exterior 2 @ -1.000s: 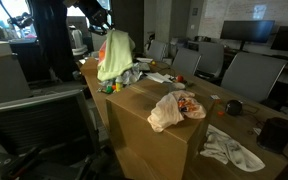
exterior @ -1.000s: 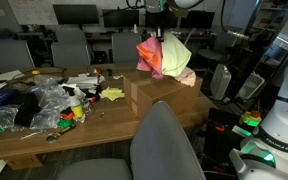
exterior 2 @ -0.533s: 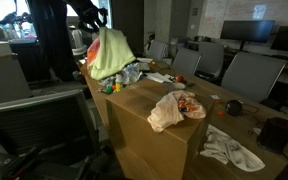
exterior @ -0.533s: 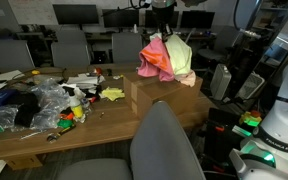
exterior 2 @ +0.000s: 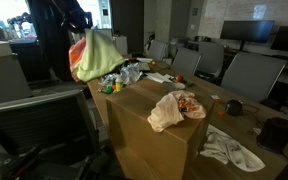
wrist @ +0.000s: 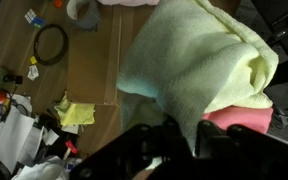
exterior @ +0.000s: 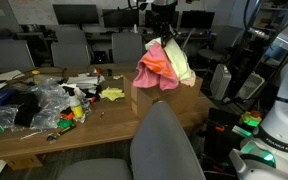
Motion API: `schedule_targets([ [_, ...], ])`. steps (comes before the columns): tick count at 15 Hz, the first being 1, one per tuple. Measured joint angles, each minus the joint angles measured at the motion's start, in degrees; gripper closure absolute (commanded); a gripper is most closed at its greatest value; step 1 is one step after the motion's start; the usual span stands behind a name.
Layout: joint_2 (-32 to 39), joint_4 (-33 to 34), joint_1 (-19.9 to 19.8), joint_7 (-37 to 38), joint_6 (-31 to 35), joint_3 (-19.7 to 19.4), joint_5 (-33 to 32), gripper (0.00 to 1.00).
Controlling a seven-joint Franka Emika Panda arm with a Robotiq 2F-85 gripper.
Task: Hang the shirts that are on the box on the back of the chair
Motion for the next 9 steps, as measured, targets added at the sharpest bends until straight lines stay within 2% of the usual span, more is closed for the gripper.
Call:
schedule_targets([
  [9, -2.27, -3.31, 2.36, -8.64, -0.97, 2.91, 1.48, 0.97],
])
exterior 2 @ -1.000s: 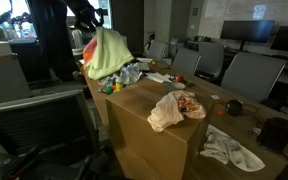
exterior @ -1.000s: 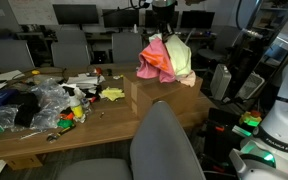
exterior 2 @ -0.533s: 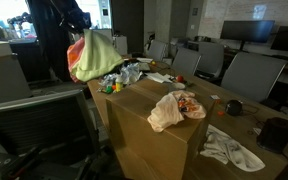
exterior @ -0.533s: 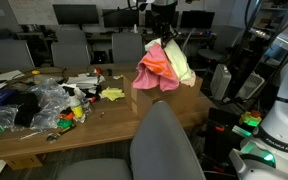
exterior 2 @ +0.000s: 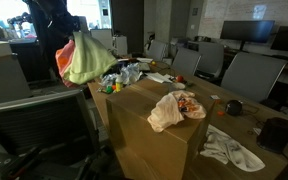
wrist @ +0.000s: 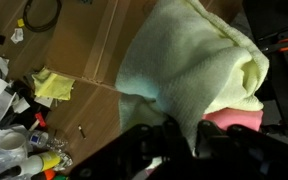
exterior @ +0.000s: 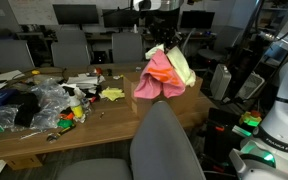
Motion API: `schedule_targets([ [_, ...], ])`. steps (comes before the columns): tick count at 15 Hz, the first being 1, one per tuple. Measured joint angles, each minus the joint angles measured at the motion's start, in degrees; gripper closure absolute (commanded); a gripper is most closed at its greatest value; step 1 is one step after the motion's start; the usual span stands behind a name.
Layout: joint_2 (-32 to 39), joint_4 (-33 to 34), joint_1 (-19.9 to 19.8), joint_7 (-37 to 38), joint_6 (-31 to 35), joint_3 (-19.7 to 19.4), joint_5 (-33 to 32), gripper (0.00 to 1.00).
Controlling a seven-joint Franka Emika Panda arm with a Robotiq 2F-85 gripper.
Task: Hang the shirts that are on the box on the back of the chair
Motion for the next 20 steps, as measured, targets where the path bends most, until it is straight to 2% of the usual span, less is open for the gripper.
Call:
schedule_targets([
  [6, -3.73, -5.26, 2.26, -1.77, -2.00, 2.43, 0.15, 0.97],
  [10, -6.20, -7.62, 5.10, -5.05, -3.70, 2.67, 3.51, 0.97],
  [15, -7.70, -7.53, 5.83, -10.18, -5.07, 1.72, 8.95, 0.97],
  [20, -7.77, -7.28, 5.82, -11.36, -4.43, -0.55, 12.75, 0.97],
])
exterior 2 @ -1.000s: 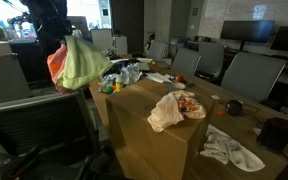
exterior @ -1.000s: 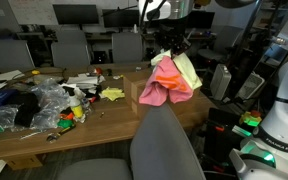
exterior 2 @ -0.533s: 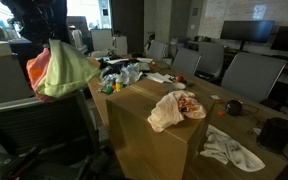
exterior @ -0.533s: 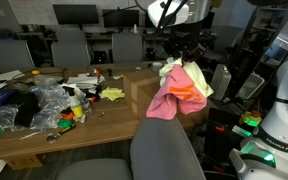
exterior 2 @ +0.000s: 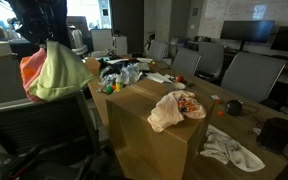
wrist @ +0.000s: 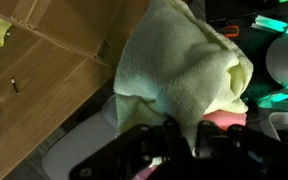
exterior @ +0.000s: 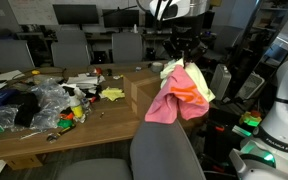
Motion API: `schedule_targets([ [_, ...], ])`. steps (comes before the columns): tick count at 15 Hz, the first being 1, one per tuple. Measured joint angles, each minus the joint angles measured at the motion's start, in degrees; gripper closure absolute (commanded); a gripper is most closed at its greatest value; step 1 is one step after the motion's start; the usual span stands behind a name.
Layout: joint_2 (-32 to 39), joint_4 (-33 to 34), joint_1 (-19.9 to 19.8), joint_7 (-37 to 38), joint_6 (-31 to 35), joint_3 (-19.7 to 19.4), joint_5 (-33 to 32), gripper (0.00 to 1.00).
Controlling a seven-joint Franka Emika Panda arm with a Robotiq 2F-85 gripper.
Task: Hang the shirts that are on the box on the back of the chair
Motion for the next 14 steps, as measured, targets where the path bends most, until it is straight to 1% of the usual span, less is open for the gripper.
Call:
schedule_targets([
  [4, 0.11, 0.00, -0.06, 0.02, 2.26, -1.23, 3.04, 0.97],
  [7, 0.28, -0.02, -0.06, 0.04, 3.84, -1.18, 5.12, 0.97],
  [10, 0.28, -0.26, 0.00, 0.33, 4.45, -0.19, 6.06, 0.97],
  [14, 0.24, -2.03, 0.28, 1.65, 4.46, 2.13, 6.11, 0.97],
])
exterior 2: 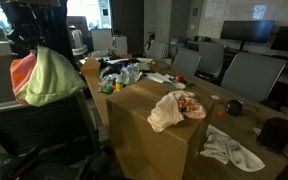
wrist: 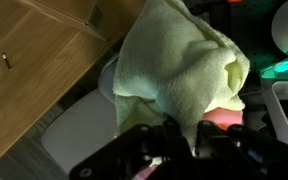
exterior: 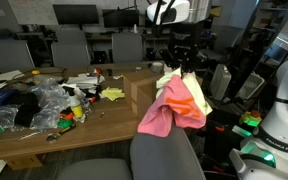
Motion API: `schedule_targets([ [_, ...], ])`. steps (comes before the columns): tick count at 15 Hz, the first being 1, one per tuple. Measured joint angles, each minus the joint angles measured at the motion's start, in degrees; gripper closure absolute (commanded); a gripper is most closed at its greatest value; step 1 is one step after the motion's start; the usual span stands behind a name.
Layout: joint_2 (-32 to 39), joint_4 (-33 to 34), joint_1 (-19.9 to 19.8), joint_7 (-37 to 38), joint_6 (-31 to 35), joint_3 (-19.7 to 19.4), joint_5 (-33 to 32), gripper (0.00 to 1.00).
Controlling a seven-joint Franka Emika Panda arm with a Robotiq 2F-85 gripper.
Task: Hang the shirts that are on the box on the back of the chair
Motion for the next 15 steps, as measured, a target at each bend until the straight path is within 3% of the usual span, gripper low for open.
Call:
schedule_targets([
  [8, -0.10, -6.45, 1.53, 3.24, 1.30, 3.42, -0.30, 0.97],
  [15, -0.27, -7.25, 2.19, 6.71, 4.46, 3.80, -0.29, 0.97],
])
